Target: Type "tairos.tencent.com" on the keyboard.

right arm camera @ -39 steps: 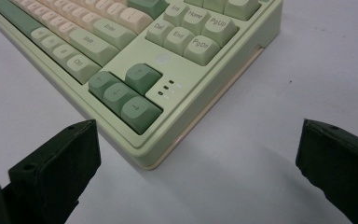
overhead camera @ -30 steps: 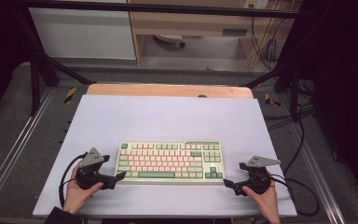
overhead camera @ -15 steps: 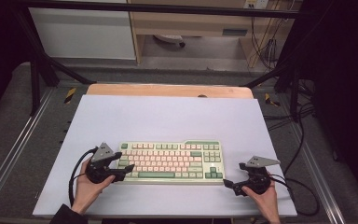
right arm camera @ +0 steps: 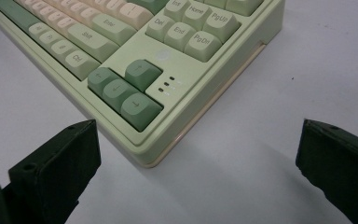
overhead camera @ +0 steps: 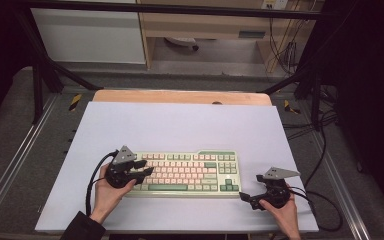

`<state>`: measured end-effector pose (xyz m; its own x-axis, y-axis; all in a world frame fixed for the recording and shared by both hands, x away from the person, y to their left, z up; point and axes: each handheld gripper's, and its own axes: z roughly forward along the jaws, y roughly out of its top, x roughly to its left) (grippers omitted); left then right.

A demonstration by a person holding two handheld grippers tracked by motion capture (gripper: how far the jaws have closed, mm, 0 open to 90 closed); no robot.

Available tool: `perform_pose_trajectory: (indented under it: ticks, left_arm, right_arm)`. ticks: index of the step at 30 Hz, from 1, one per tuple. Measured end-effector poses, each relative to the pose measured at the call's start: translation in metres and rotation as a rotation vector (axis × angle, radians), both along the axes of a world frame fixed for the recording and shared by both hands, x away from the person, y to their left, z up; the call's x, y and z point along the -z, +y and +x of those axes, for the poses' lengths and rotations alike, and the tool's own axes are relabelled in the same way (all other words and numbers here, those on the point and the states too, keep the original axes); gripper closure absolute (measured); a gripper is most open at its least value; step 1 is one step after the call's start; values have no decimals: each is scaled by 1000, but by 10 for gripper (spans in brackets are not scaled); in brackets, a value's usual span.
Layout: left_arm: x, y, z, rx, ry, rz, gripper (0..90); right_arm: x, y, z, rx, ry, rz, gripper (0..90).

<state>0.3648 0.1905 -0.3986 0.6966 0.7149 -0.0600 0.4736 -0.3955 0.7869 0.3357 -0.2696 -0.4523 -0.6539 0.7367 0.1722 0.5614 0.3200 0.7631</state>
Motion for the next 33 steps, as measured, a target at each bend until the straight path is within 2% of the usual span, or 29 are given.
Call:
perform_pose_trajectory:
  ticks: [8, 11, 22, 28, 33]
  left_arm:
    - [1, -15, 9, -1, 11, -5, 718]
    - [3, -20, 12, 2, 18, -1, 777]
    - [11, -37, 19, 20, 42, 25, 855]
    - [20, -39, 18, 30, 49, 0, 897]
    - [25, -41, 19, 36, 51, -3, 899]
  right_arm:
    - [0, 0, 0, -3, 0, -1, 4]
    - [0, 0, 0, -1, 4, -2, 4]
    - [0, 0, 0, -2, 5, 0, 4]
    - [0, 0, 0, -4, 5, -2, 4]
    - [1, 1, 0, -1, 5, 0, 4]
